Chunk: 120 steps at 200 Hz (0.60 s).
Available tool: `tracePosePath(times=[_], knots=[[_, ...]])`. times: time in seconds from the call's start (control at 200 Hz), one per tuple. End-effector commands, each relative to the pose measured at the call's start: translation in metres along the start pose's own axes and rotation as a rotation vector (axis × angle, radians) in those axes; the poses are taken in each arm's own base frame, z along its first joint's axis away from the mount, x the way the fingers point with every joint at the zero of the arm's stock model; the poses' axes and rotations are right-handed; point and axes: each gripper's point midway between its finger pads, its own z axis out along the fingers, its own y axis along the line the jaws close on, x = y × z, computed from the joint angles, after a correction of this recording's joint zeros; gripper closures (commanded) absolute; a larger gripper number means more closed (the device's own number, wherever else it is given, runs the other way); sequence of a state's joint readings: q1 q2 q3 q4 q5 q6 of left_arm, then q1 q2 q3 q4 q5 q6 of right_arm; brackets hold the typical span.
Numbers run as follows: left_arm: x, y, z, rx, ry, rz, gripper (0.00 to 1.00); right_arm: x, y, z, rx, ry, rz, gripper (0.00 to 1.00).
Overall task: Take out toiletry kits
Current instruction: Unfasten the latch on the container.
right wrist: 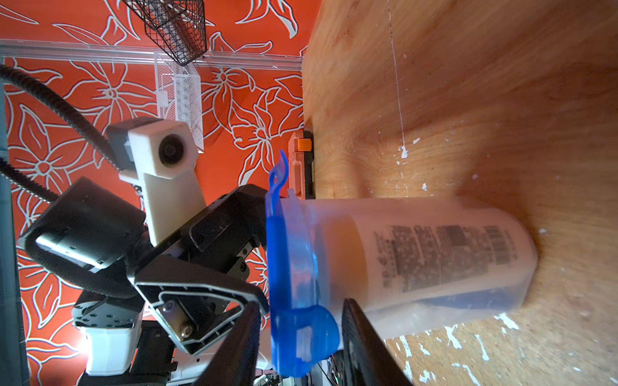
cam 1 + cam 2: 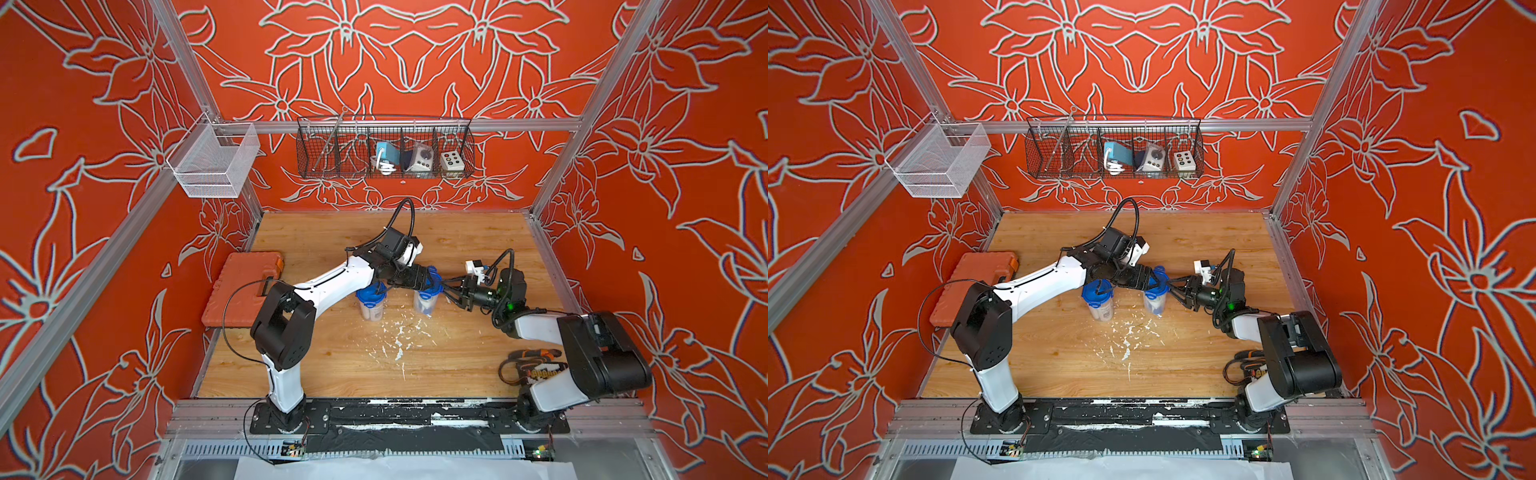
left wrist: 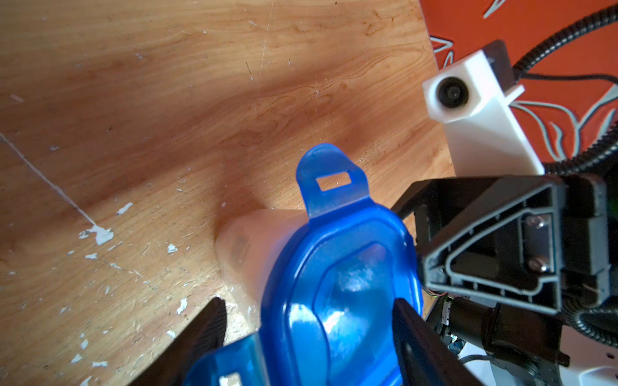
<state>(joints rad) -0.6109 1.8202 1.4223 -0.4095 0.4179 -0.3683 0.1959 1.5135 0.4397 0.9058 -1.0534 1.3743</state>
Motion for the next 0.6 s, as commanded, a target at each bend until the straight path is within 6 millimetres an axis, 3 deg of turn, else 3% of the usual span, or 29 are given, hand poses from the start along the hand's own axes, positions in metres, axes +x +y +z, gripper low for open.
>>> tracePosePath(times=[0.0,0.205,0.41,0.595], knots=[[0.035,0.035,0.011,-0.144,0.091,-0.049,0.30,0.002,0.012,-0.001,-0.061,0.018,-0.033,0.61],[0.052,0.046,0.020,-0.203,0.121,-0.065,0.33,0.000,0.019,-0.002,-0.103,0.021,-0.028,0.67],[0.080,0.075,0.028,-0.322,0.171,-0.100,0.38,0.000,0.021,-0.015,-0.136,0.007,-0.020,0.74],[0.103,0.086,0.030,-0.372,0.206,-0.098,0.39,-0.001,0.030,-0.018,-0.149,0.014,-0.040,0.77]])
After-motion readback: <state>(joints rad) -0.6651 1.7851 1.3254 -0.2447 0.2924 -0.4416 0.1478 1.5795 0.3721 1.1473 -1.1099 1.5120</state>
